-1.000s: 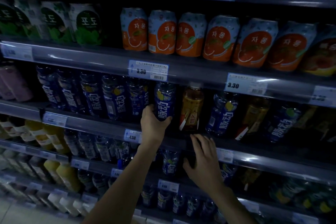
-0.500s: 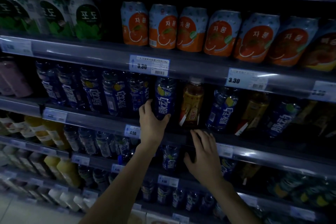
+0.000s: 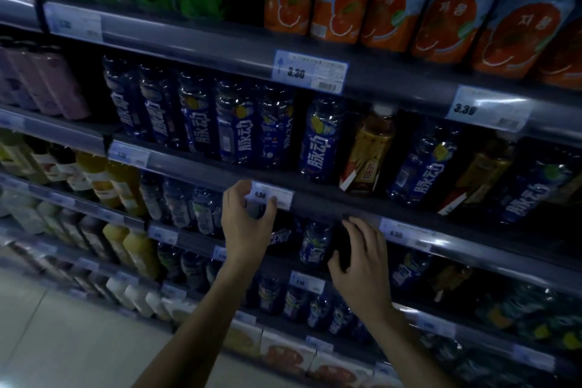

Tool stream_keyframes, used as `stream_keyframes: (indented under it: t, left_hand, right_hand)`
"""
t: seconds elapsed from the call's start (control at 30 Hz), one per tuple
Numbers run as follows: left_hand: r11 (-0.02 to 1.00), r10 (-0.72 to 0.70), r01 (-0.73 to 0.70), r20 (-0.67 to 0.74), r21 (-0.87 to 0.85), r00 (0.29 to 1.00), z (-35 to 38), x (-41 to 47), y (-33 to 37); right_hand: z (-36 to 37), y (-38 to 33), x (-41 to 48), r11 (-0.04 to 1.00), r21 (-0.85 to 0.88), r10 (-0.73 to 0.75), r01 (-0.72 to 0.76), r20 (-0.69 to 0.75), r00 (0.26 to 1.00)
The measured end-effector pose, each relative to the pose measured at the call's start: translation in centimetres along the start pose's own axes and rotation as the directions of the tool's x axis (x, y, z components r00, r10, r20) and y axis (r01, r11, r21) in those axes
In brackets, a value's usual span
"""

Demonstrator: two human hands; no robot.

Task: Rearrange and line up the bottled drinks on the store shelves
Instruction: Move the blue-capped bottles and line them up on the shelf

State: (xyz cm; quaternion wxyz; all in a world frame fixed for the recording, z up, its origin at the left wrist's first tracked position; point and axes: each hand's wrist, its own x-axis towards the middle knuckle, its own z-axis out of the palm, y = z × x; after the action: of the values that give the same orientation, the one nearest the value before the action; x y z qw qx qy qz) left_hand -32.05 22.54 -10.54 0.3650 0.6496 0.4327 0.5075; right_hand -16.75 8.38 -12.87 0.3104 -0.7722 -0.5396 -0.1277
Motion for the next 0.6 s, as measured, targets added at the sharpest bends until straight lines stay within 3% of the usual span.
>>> stream_keyframes:
  t: [0.37,0.6]
  left_hand:
    - [0.989,-0.096,0.094,0.017,0.116,0.995,-4.4,-3.0,-8.4]
    - [0.97,-0.207,0.2,0.04,0.141,0.977,-3.6,-4.1,-15.2]
  right_hand:
    - [7.9,-2.7,-4.5,0.994,0.085,0.061,-0.069,0.092,0.994]
    - [14.7,-3.5,-6.9,0.99,0.069,0.107,-0.125,0.219,0.97]
